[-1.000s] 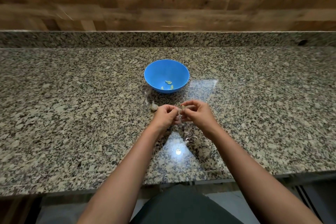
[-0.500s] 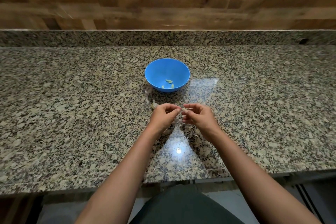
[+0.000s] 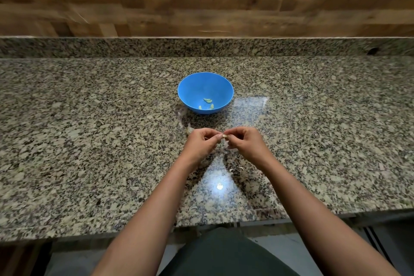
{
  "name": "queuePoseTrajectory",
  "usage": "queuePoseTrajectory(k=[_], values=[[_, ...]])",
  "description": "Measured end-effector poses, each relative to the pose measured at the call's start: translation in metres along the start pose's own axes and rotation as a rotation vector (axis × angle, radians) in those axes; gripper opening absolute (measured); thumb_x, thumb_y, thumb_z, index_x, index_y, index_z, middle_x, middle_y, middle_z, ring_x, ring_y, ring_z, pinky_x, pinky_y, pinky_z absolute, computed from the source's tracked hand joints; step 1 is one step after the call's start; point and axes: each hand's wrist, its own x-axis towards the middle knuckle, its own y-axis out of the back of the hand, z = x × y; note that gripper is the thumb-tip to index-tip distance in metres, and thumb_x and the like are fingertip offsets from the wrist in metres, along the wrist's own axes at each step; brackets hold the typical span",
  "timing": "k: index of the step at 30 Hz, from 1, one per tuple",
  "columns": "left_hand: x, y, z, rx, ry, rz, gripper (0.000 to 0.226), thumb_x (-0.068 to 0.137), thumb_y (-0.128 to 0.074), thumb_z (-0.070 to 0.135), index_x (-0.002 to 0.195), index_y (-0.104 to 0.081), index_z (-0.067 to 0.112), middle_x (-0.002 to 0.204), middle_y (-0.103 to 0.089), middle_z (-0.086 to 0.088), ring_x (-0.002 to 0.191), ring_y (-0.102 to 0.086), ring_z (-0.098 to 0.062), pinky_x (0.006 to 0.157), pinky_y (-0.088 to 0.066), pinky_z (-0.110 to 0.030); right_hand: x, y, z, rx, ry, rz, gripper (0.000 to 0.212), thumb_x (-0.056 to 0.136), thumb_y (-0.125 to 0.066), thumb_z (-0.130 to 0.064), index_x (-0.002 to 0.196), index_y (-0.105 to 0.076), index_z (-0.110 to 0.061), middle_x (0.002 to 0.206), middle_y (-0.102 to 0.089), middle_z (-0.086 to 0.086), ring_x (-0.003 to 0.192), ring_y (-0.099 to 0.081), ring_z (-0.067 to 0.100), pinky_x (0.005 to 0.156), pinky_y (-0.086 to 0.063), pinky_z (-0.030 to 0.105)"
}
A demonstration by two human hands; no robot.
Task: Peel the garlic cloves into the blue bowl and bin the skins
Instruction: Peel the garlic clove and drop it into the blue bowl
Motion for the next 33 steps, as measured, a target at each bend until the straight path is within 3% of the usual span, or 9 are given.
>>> queuePoseTrajectory(k=[5,7,11,15,17,21,25,27,33], values=[[0.004,-0.002,-0.001,0.112,-0.008,0.025,0.006,0.087,-0.065,0.019,0.083,-0.068,0.018,0.078,-0.065,0.000,0.073,-0.058,-0.013,0.079,-0.055,-0.041,0.000,0.003,-0.002,-0.202,0.051,-0.035,0.017,0.092,-0.055,-0.011,0.103,-0.069,-0.009,0.080,-0.068,0.011,0.065,-0.058,0.016,0.064,-0.053,0.038],[0.006,-0.004,0.000,0.161,-0.018,0.057,0.005,0.086,-0.066,0.019,0.082,-0.067,0.016,0.073,-0.063,0.004,0.068,-0.057,-0.010,0.070,-0.056,-0.034,-0.002,0.001,-0.002,-0.294,0.097,-0.052,0.019,0.092,-0.057,-0.015,0.105,-0.069,-0.009,0.080,-0.068,0.005,0.062,-0.057,0.010,0.062,-0.051,0.028],[0.006,-0.006,0.001,0.242,-0.019,0.080,0.005,0.084,-0.067,0.018,0.083,-0.066,0.013,0.072,-0.063,0.005,0.066,-0.056,-0.009,0.059,-0.043,-0.019,-0.001,-0.002,-0.002,-0.391,0.135,-0.060,0.019,0.091,-0.059,-0.014,0.106,-0.069,-0.009,0.097,-0.070,0.006,0.083,-0.064,0.013,0.080,-0.053,0.025],[0.005,-0.010,0.005,0.324,-0.006,0.108,0.009,0.083,-0.068,0.023,0.084,-0.067,0.014,0.076,-0.064,0.004,0.066,-0.054,-0.005,0.055,-0.039,-0.016,0.000,-0.006,0.000,-0.442,0.140,-0.011,0.021,0.093,-0.053,-0.010,0.108,-0.067,-0.007,0.100,-0.068,0.008,0.079,-0.059,0.010,0.070,-0.043,0.015],[0.006,-0.010,0.006,0.349,0.000,0.123,0.011,0.083,-0.068,0.024,0.085,-0.066,0.014,0.077,-0.063,0.004,0.065,-0.052,-0.003,0.053,-0.037,-0.015,0.001,-0.008,0.002,-0.399,0.108,0.013,0.020,0.093,-0.053,-0.010,0.108,-0.067,-0.007,0.099,-0.067,0.008,0.076,-0.059,0.010,0.065,-0.046,0.015],[0.007,-0.010,0.008,0.382,-0.006,0.130,0.013,0.082,-0.068,0.024,0.084,-0.066,0.012,0.073,-0.061,0.003,0.062,-0.050,-0.004,0.050,-0.035,-0.011,0.002,-0.009,0.006,-0.201,0.034,0.022,0.014,0.091,-0.057,-0.012,0.100,-0.068,-0.012,0.095,-0.068,0.003,0.082,-0.062,0.013,0.080,-0.054,0.030],[0.006,-0.010,0.006,0.384,-0.003,0.125,0.016,0.082,-0.069,0.028,0.083,-0.064,0.013,0.072,-0.059,0.005,0.061,-0.049,-0.003,0.053,-0.037,-0.015,0.002,-0.011,0.010,0.033,-0.049,0.046,0.008,0.088,-0.063,-0.013,0.086,-0.070,-0.017,0.089,-0.067,0.003,0.069,-0.057,0.009,0.065,-0.048,0.026],[0.006,-0.010,0.004,0.371,0.004,0.124,0.017,0.082,-0.069,0.029,0.082,-0.064,0.012,0.071,-0.060,0.004,0.062,-0.050,-0.005,0.054,-0.038,-0.017,0.002,-0.012,0.012,0.110,-0.078,0.073,0.006,0.085,-0.066,-0.012,0.087,-0.072,-0.013,0.092,-0.067,0.007,0.075,-0.060,0.014,0.066,-0.050,0.026],[0.004,-0.006,-0.002,0.380,0.042,0.166,0.010,0.083,-0.066,0.021,0.081,-0.063,0.011,0.078,-0.064,-0.002,0.070,-0.056,-0.013,0.056,-0.040,-0.019,-0.004,-0.007,0.013,0.383,-0.202,0.102,0.004,0.087,-0.063,-0.009,0.087,-0.067,-0.012,0.080,-0.065,0.006,0.051,-0.046,0.007,0.041,-0.037,0.015]])
